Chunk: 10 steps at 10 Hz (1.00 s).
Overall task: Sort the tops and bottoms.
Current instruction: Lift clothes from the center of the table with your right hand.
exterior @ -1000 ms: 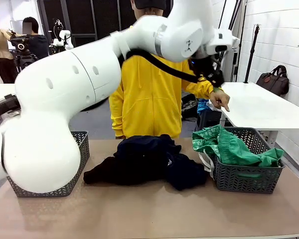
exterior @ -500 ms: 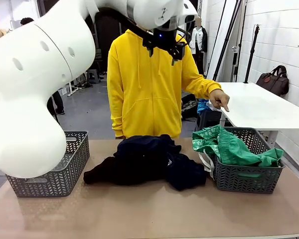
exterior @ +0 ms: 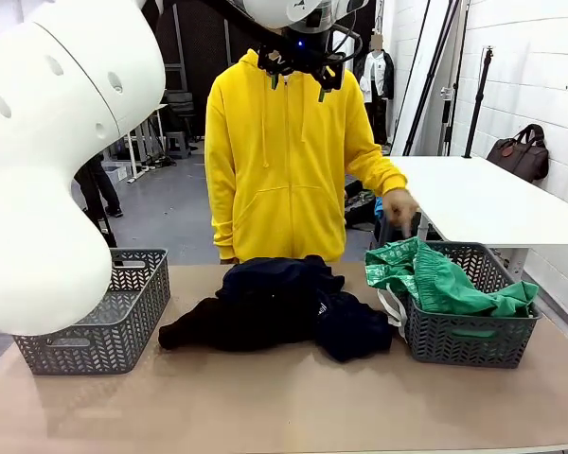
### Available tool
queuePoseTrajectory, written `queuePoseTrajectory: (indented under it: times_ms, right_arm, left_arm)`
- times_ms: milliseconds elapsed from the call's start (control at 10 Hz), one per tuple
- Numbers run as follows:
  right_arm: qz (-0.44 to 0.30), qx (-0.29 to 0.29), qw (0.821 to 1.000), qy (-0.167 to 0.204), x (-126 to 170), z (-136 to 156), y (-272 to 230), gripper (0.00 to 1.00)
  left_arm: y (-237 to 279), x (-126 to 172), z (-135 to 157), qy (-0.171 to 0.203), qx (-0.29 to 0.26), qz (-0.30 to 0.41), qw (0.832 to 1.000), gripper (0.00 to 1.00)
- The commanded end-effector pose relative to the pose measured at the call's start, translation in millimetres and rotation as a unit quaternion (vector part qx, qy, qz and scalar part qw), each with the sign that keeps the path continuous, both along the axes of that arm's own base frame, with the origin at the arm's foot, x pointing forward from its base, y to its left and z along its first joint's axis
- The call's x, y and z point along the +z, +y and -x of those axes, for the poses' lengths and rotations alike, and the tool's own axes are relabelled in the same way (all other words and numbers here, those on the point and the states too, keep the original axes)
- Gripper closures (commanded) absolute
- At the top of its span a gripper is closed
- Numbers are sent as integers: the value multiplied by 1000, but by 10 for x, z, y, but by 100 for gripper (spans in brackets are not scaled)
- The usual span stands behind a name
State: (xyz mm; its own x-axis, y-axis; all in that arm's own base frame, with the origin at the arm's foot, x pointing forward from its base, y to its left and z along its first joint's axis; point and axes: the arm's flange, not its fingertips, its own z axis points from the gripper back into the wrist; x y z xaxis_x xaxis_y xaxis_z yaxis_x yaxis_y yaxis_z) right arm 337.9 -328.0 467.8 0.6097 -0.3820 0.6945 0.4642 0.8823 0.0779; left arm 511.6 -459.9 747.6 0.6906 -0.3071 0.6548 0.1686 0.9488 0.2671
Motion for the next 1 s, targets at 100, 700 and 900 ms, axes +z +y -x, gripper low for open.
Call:
queuePoseTrajectory:
  times_ms: [100, 700, 900]
  right_arm:
    - [3, 3, 1000, 5, 7, 9, 13, 0]
    - [3, 3, 1000, 5, 7, 9, 13, 0]
    - [3, 3, 1000, 5, 7, 9, 13, 0]
  left_arm:
    - [0, 0, 0, 0, 0, 0, 1000, 0]
    - [3446, -999, 891, 74, 290, 76, 951, 0]
    - [3803, -1586, 1122, 126, 269, 138, 945, 0]
